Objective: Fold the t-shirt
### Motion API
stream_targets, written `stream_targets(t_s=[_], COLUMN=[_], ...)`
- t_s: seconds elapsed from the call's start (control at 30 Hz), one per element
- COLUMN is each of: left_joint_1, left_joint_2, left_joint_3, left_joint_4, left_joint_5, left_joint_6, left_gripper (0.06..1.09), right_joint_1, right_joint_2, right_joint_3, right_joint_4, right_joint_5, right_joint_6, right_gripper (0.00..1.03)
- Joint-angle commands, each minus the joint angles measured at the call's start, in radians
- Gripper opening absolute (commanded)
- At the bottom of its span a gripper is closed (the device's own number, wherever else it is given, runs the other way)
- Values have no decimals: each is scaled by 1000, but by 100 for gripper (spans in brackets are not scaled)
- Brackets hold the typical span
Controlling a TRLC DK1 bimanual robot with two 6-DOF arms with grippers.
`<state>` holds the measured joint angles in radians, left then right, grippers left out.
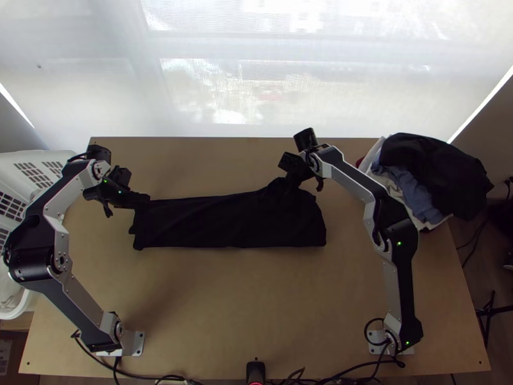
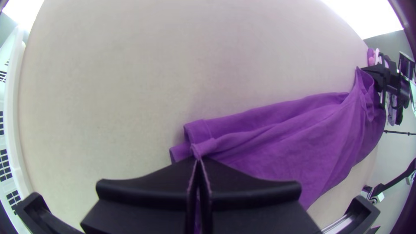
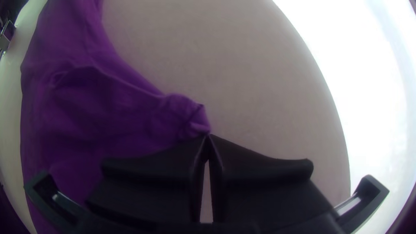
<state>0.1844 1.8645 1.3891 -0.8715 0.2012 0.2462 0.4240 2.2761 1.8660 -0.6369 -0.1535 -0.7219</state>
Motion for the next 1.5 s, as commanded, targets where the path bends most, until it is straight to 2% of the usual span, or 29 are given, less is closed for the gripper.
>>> stream_targets(t_s=[0.0,0.03,0.1,0.17,0.2,0.3,0.43,0.57,0.8,1.03,1.3,1.47], left_joint_1=[-3,-3,-5,-5,-5,-5,4,7,-11,-10,-10,-3], left_joint_2=[4,4,-1,-18,-28,-77,-140,-160,-149,-122,-93,-70], left_joint_3=[-1,-2,-2,-1,2,8,4,-42,-127,-182,-196,-199], left_joint_4=[12,12,5,-12,-35,-96,-176,-165,-101,-49,-41,-41], left_joint_5=[1,1,1,1,1,7,10,12,10,10,64,110], left_joint_6=[-7,-8,-8,-8,-5,-1,2,2,-2,-10,-36,-44], left_gripper=[20,35,61,86,94,102,103,102,102,102,91,77], right_joint_1=[-10,-10,-8,-4,-2,1,10,59,136,159,154,148], right_joint_2=[-4,-20,-58,-107,-132,-207,-310,-391,-464,-461,-392,-360], right_joint_3=[5,-2,-16,-24,-27,-30,-65,-160,-347,-467,-522,-534], right_joint_4=[-64,-64,-64,-64,-64,-64,-64,-60,-29,37,92,112], right_joint_5=[2,2,-1,-4,-6,-6,-4,-6,-4,-3,-1,-1], right_joint_6=[33,47,59,70,73,96,147,174,162,148,141,141], right_gripper=[50,70,100,99,99,99,99,99,99,99,99,99])
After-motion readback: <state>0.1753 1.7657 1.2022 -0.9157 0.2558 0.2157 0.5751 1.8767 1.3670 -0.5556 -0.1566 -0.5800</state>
